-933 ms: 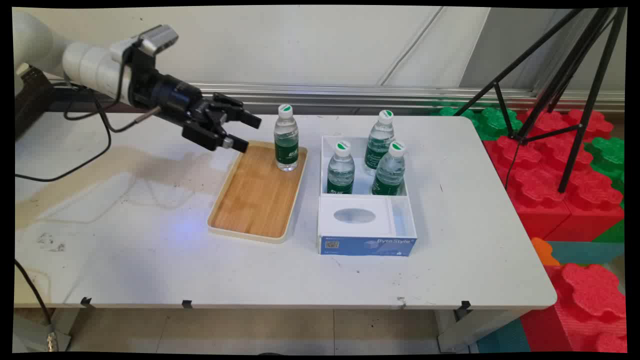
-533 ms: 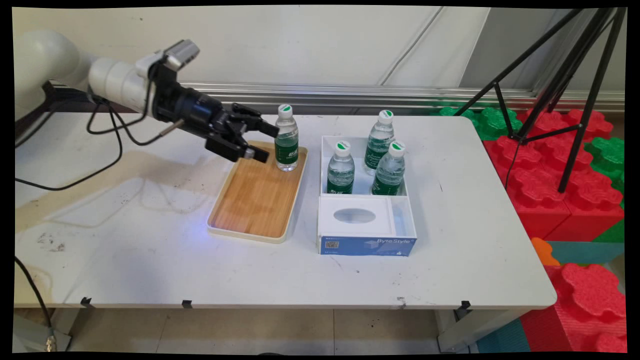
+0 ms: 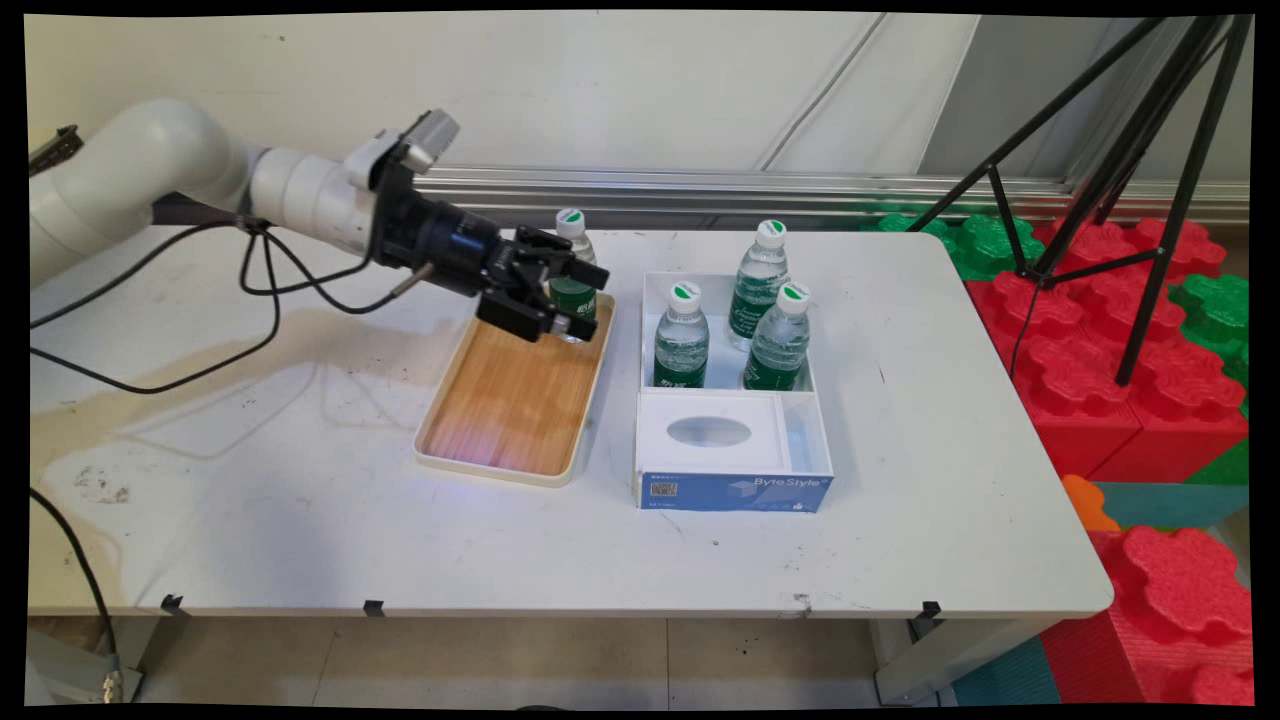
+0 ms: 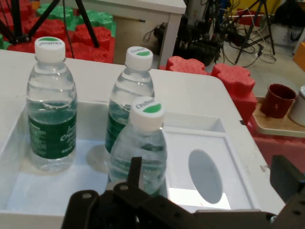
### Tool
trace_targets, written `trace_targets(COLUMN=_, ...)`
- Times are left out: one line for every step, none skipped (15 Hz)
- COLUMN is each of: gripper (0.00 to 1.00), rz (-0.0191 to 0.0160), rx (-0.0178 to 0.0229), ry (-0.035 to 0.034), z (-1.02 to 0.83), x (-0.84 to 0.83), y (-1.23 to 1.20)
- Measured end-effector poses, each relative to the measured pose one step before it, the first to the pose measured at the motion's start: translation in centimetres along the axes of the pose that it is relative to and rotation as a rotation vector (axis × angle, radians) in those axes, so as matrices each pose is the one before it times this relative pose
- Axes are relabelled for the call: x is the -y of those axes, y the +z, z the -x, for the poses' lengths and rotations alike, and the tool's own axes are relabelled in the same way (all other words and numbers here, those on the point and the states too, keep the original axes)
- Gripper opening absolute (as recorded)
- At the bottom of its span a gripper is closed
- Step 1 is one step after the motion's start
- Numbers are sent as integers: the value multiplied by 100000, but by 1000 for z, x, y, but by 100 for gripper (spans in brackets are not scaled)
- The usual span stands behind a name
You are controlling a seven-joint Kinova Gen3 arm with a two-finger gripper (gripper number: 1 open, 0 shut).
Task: Pick up the green bottle from the white box
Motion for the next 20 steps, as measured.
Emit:
trace_targets(gripper=100, rz=-582, rx=-190, ry=282, z=99, x=253, y=603)
trace_targets(gripper=100, rz=-647, rx=-182, ry=285, z=108, x=276, y=600)
trace_targets(gripper=100, rz=-444, rx=-113, ry=188, z=79, x=203, y=438)
trace_targets(gripper=100, rz=-349, rx=-70, ry=100, z=76, x=150, y=332)
trace_targets(gripper=100, rz=-379, rx=-52, ry=102, z=108, x=155, y=403)
trace_targets(gripper=100, rz=-212, rx=-29, ry=71, z=79, x=99, y=310)
trace_targets(gripper=100, rz=-279, rx=-45, ry=79, z=95, x=126, y=381)
trace_targets(gripper=100, rz=-162, rx=-42, ry=-15, z=67, x=68, y=256)
trace_targets(gripper=100, rz=-150, rx=3, ry=30, z=101, x=82, y=392)
trace_targets(gripper=100, rz=-42, rx=15, ry=-16, z=80, x=17, y=239)
trace_targets(gripper=100, rz=-79, rx=31, ry=-14, z=123, x=19, y=332)
trace_targets(gripper=100, rz=80, rx=114, ry=-78, z=175, x=-36, y=357)
trace_targets(gripper=100, rz=46, rx=195, ry=-113, z=196, x=-55, y=310)
trace_targets(gripper=100, rz=13, rx=203, ry=-109, z=178, x=-28, y=269)
trace_targets(gripper=100, rz=-22, rx=270, ry=-78, z=207, x=-27, y=288)
trace_targets(gripper=100, rz=-129, rx=234, ry=-93, z=189, x=10, y=273)
trace_targets(gripper=100, rz=-196, rx=192, ry=-35, z=153, x=27, y=227)
trace_targets(gripper=100, rz=-311, rx=204, ry=9, z=159, x=83, y=272)
trace_targets(gripper=100, rz=-384, rx=141, ry=45, z=133, x=125, y=290)
trace_targets(gripper=100, rz=-370, rx=108, ry=51, z=106, x=130, y=241)
